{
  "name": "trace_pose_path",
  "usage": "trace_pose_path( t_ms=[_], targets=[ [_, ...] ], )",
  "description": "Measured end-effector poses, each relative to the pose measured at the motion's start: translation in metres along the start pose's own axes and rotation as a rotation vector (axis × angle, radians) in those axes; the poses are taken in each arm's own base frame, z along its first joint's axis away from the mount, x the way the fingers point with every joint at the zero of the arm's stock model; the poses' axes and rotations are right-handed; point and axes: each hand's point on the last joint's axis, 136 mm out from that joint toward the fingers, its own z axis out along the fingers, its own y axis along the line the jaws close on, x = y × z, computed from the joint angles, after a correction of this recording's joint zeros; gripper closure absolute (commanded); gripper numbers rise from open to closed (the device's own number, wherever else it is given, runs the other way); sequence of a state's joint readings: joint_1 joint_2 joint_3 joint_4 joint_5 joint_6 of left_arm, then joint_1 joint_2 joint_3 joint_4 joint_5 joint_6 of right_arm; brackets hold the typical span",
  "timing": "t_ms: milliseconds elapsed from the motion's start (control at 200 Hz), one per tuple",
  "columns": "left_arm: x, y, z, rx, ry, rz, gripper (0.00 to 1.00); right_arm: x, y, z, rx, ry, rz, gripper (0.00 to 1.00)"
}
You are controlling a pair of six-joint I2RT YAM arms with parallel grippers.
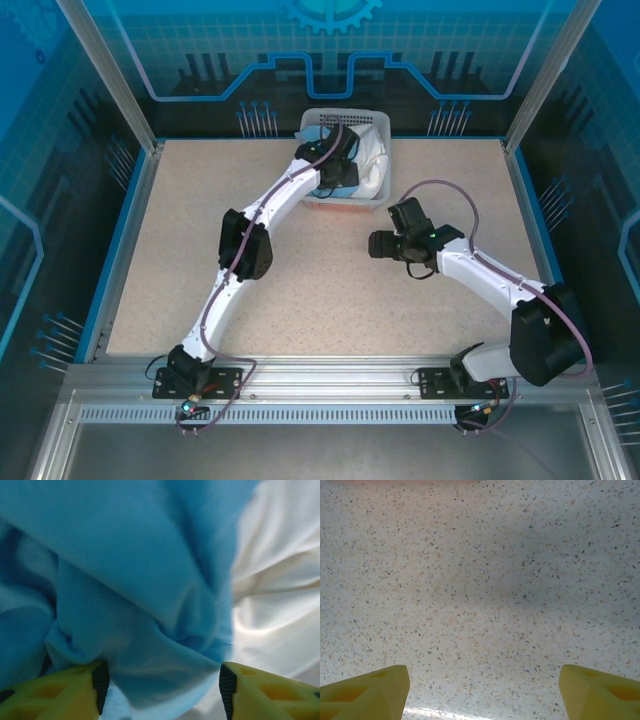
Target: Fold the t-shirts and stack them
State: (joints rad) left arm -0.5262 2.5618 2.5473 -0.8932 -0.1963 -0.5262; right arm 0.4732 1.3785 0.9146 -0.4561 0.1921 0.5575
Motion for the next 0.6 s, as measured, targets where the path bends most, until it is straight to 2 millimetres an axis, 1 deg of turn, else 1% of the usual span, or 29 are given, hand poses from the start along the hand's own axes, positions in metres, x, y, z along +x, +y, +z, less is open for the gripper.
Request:
trace_pose_path(
  t_ms=[75, 175, 220, 325, 385, 420, 460, 505, 520, 530, 565, 600],
  targets=[
    [0.002, 0.002, 0.004, -0.007, 0.007, 0.004, 0.67, -0.001, -0.003, 0.0, 0.016, -0.009, 0.0, 0.21],
    [0.0, -0.001, 0.003, 0.002, -0.004, 0.005, 0.92, -0.001, -0.008, -0.003, 0.034, -0.023, 0.001, 0.21],
    [-0.001, -0.001, 0.003, 0.005, -0.01, 0.016, 1.0, -0.002, -0.01, -0.005, 0.041, -0.032, 0.002, 0.21],
    [-0.004, -0.004, -0.001, 0.018, -0.026, 0.028, 1.0, -0.006, -0.012, -0.011, 0.048, -0.055, 0.01, 0.21],
    [-0.009, -0.009, -0.011, 0.035, -0.049, 0.04, 1.0, -0.008, -0.014, -0.014, 0.05, -0.067, 0.016, 0.21],
    [-0.014, -0.013, -0.021, 0.05, -0.07, 0.053, 1.0, -0.008, -0.016, -0.015, 0.052, -0.072, 0.022, 0.21],
    [-0.021, -0.018, -0.034, 0.07, -0.098, 0.062, 1.0, -0.007, -0.019, -0.016, 0.058, -0.072, 0.031, 0.21],
    [-0.031, -0.026, -0.056, 0.103, -0.144, 0.08, 1.0, -0.005, -0.024, -0.016, 0.069, -0.068, 0.043, 0.21],
    [-0.033, -0.028, -0.061, 0.111, -0.157, 0.084, 1.0, -0.005, -0.026, -0.017, 0.073, -0.067, 0.046, 0.21],
    [-0.037, -0.031, -0.071, 0.124, -0.176, 0.087, 1.0, -0.005, -0.026, -0.017, 0.074, -0.067, 0.048, 0.21],
    [-0.046, -0.037, -0.091, 0.151, -0.216, 0.099, 1.0, -0.004, -0.029, -0.017, 0.081, -0.064, 0.058, 0.2],
    [-0.056, -0.045, -0.117, 0.186, -0.27, 0.111, 1.0, -0.005, -0.032, -0.017, 0.087, -0.063, 0.067, 0.2]
  ],
)
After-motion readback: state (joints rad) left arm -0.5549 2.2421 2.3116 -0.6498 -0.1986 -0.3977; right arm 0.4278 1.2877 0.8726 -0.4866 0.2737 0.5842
